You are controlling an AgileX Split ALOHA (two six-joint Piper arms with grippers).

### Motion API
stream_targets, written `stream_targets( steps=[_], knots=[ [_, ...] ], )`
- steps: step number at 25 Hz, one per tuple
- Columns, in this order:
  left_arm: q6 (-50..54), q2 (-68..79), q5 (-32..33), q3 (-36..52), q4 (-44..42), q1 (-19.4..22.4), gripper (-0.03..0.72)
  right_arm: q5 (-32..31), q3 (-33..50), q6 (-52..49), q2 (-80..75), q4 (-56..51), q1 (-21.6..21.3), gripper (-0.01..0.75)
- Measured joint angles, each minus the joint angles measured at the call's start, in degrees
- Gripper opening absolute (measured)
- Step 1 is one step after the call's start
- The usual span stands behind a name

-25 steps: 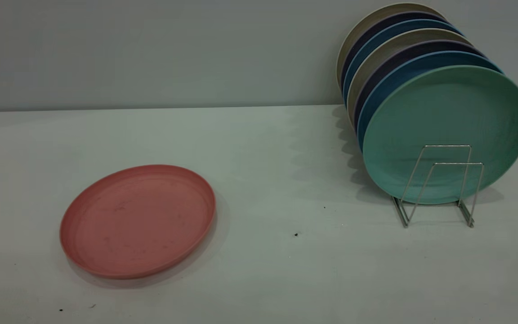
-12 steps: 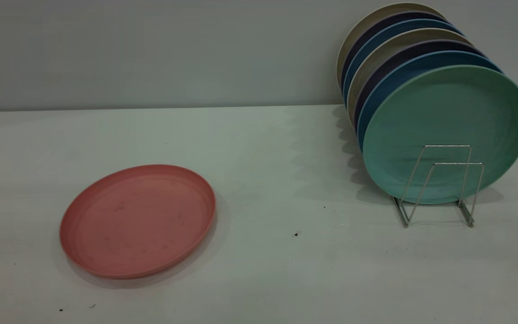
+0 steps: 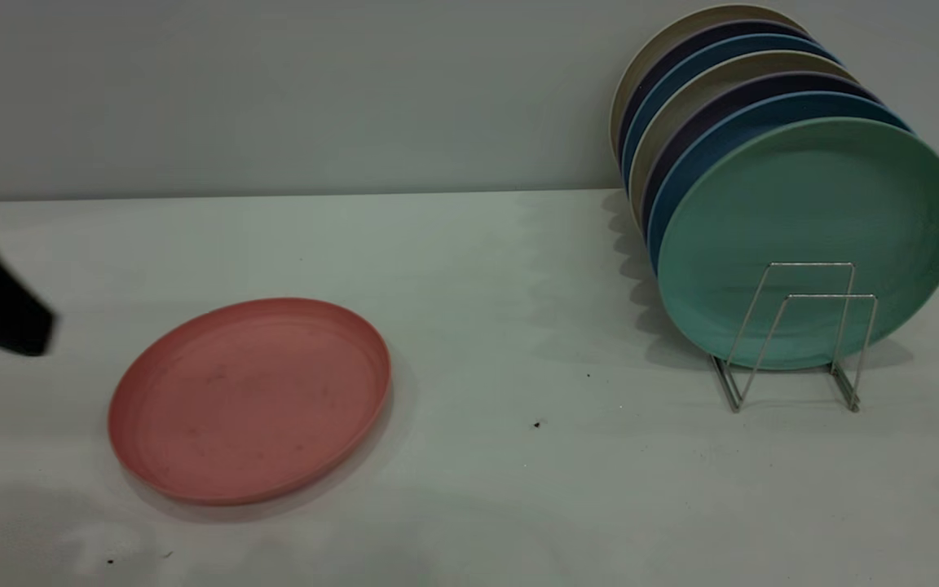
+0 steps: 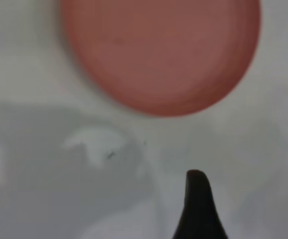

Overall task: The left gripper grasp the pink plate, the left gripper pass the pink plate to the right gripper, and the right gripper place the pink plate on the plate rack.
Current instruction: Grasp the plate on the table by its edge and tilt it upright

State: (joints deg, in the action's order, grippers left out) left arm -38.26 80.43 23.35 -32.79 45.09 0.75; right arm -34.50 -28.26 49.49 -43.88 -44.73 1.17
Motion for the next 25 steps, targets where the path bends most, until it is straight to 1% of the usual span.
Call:
stream_targets(
  steps=[3,8,11,13,19,25],
  knots=[
    [-9.09,7.16,0.90,-2.98,9.75,2.57,0.535,0.30,0.00,0.12,-0.18,-0.25,0.00,0.453],
    [-20.62,18.24,4.34,-5.64,21.38,11.04,0.527,0.43,0.00,0.17,-0.18,-0.43,0.00,0.453],
    [-25.51,23.12,4.24,-5.90,27.60,14.50,0.527,0.55,0.00,0.17,-0.18,-1.18,0.00,0.453],
    [-28.22,25.93,4.07,-5.94,31.14,15.15,0.527,1.00,0.00,0.17,-0.18,-1.57,0.00,0.453],
    [-36.53,32.75,4.19,-6.01,41.10,15.20,0.526,2.22,0.00,0.17,-0.45,-1.76,0.00,0.453],
    [-40.60,39.33,5.09,-7.66,47.26,15.20,0.526,2.56,0.00,0.17,-0.50,-1.92,0.00,0.454]
  ],
)
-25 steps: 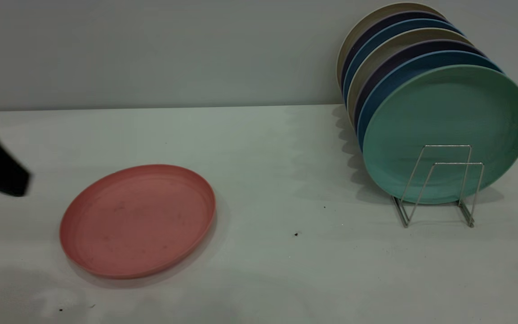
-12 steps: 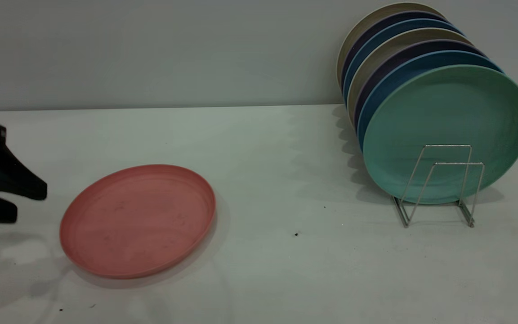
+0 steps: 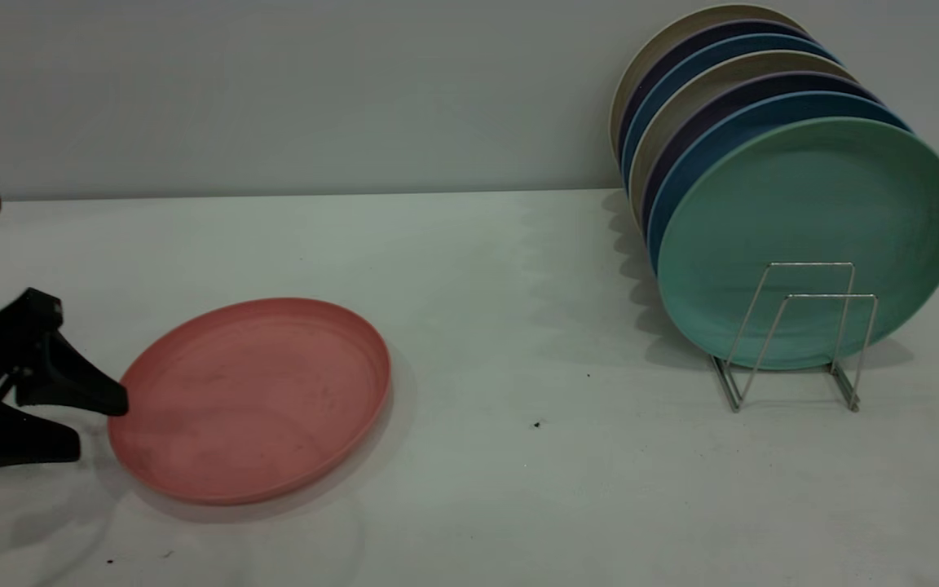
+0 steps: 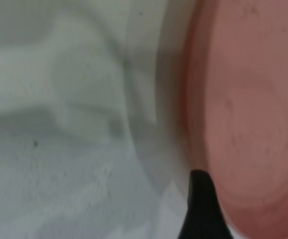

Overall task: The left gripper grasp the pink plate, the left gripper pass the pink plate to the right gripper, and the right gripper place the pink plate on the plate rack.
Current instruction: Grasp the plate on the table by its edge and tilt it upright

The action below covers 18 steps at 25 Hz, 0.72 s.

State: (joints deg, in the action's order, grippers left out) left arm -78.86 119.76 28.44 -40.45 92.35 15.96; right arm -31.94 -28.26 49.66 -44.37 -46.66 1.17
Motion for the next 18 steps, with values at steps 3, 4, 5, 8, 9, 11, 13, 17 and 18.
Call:
stream_targets(
  steps=[3,4,5,8,9,11,13,17,18],
  knots=[
    [-1.68,2.71,1.58,-0.90,3.04,0.00,0.526,0.12,0.00,0.00,-0.02,-0.13,0.00,0.454],
    [-2.09,3.24,1.82,-1.17,3.61,0.00,0.526,0.12,0.00,0.00,-0.02,-0.13,0.00,0.454],
    [-2.53,3.80,1.83,-1.30,4.37,0.00,0.526,0.18,0.00,0.00,-0.02,-0.18,0.00,0.454],
    [-4.63,5.07,1.83,-1.30,6.74,0.00,0.526,0.66,0.00,0.00,-0.02,-0.18,0.00,0.454],
    [-5.40,5.58,1.83,-1.30,7.62,0.00,0.526,0.80,0.00,0.00,-0.02,-0.18,0.00,0.454],
    [-6.11,6.57,2.08,-1.81,8.36,0.00,0.525,1.06,0.00,0.00,-0.06,-0.18,0.00,0.454],
    [-6.34,7.67,3.58,-2.15,8.70,0.00,0.516,1.45,0.00,0.00,-0.06,-0.18,0.00,0.454],
    [-6.46,8.84,6.66,-3.48,8.77,0.00,0.478,1.78,0.00,0.00,-0.06,-0.23,0.00,0.454],
    [-6.46,8.90,6.85,-3.76,8.81,0.00,0.466,1.81,0.00,0.00,-0.06,-0.23,0.00,0.454]
  ],
)
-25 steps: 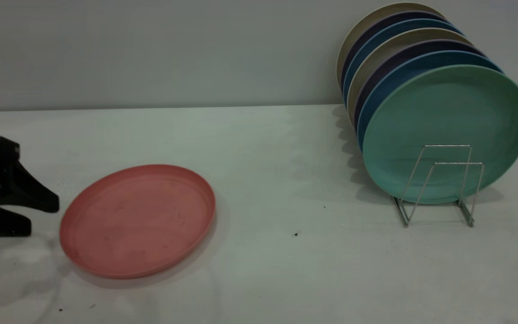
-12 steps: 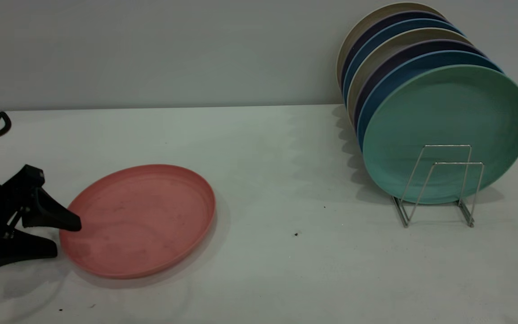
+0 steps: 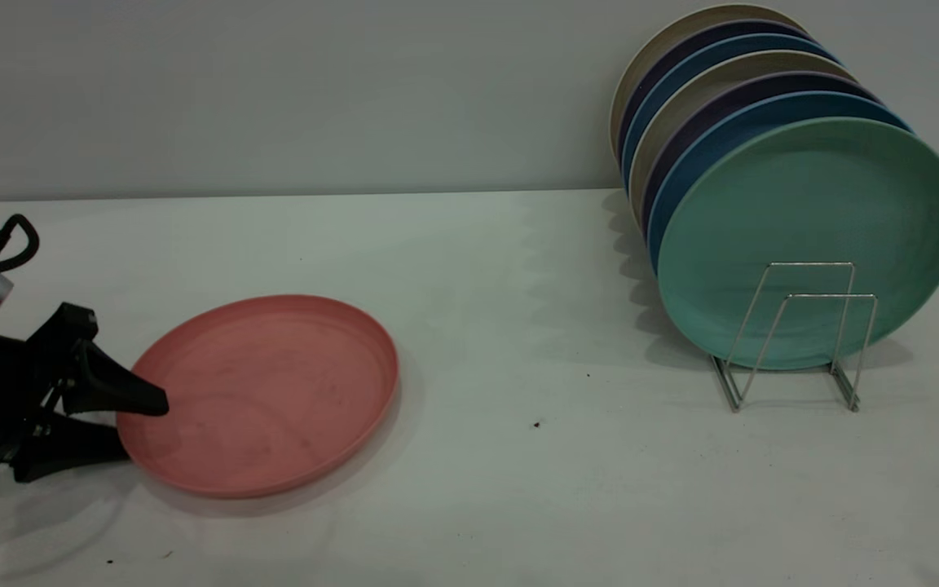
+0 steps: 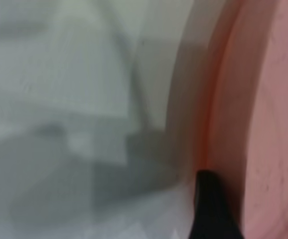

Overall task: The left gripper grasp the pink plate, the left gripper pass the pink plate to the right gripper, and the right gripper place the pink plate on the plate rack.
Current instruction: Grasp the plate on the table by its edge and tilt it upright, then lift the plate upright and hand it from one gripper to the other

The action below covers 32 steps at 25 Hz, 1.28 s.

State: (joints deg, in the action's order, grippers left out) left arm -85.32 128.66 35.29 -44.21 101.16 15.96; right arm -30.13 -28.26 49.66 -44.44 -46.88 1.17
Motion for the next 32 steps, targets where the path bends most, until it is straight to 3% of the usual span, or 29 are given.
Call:
stream_targets(
  steps=[10,21,28,32],
  knots=[
    [-0.05,0.10,0.06,-0.36,0.02,0.00,0.412,1.71,0.00,0.00,0.00,-0.06,0.00,0.454],
    [-0.05,0.21,0.00,-0.36,0.02,0.00,0.142,1.85,0.00,0.00,0.00,-1.41,0.00,0.454],
    [-0.28,0.28,-0.27,-0.36,0.02,0.00,0.035,1.53,0.00,0.00,0.00,-1.70,0.00,0.454],
    [-0.66,0.28,-0.27,-0.36,0.02,0.00,0.018,0.13,0.00,0.00,0.00,-2.49,0.00,0.454]
  ],
)
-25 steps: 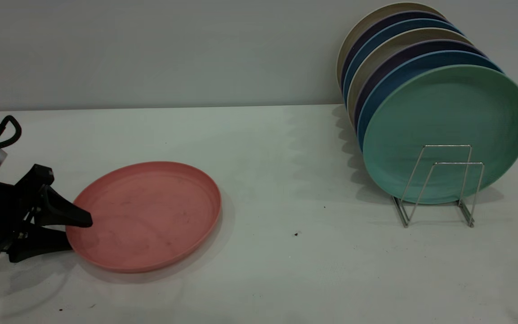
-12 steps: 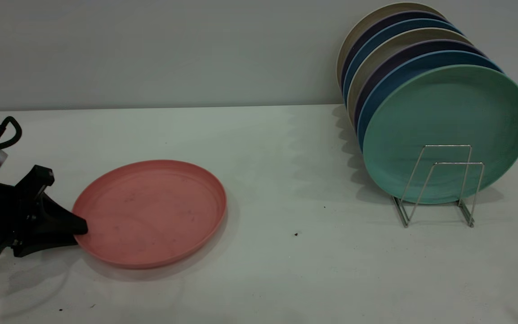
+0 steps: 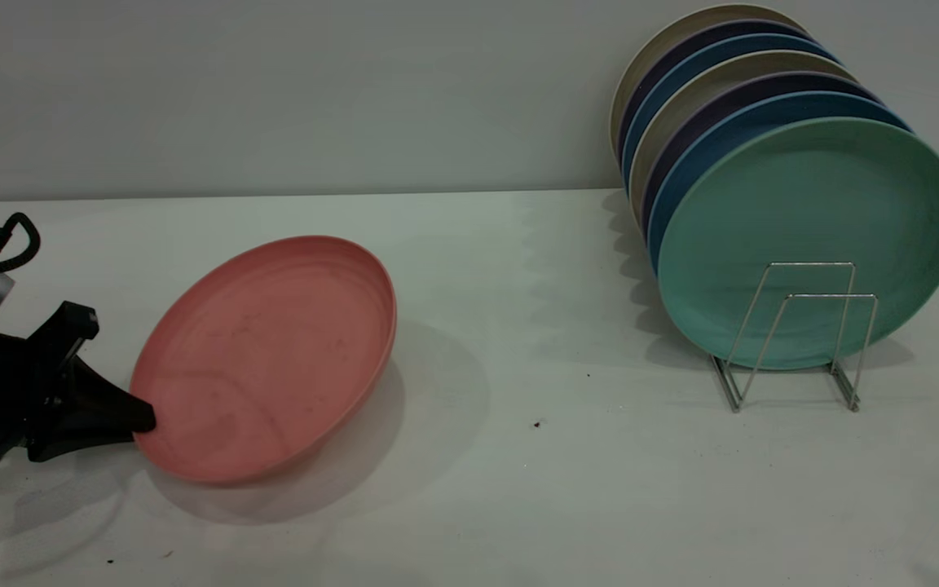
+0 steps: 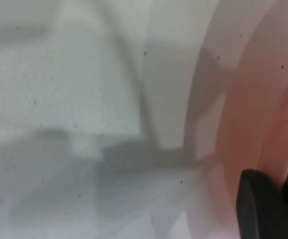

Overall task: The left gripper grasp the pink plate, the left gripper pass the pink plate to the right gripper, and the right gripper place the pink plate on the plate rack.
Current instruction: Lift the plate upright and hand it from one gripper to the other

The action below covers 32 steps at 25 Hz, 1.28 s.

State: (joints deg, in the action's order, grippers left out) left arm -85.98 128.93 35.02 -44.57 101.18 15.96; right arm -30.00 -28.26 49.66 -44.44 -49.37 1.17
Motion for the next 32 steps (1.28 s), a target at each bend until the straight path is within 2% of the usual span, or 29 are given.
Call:
stream_targets(
  steps=[7,11,21,26,32],
  knots=[
    [-3.08,-0.45,0.42,-0.08,0.00,0.00,0.018,-3.76,0.00,0.07,-2.51,-3.97,0.00,0.454],
    [-4.09,-3.21,-0.38,-0.08,-0.07,-0.92,0.018,-4.11,0.00,4.33,-9.13,-10.05,0.00,0.454],
    [-4.63,-10.15,-3.53,-0.19,-0.24,-10.21,0.017,-4.80,-0.26,30.85,-31.60,-36.59,0.00,0.454],
    [-2.11,-10.99,-3.77,-2.03,-0.52,-15.27,0.016,-8.97,-0.49,44.01,-41.98,-49.04,0.00,0.454],
    [0.32,-10.99,-3.91,-4.50,-0.65,-22.36,0.016,-12.11,-2.54,50.70,-51.19,-51.92,0.00,0.454]
  ],
)
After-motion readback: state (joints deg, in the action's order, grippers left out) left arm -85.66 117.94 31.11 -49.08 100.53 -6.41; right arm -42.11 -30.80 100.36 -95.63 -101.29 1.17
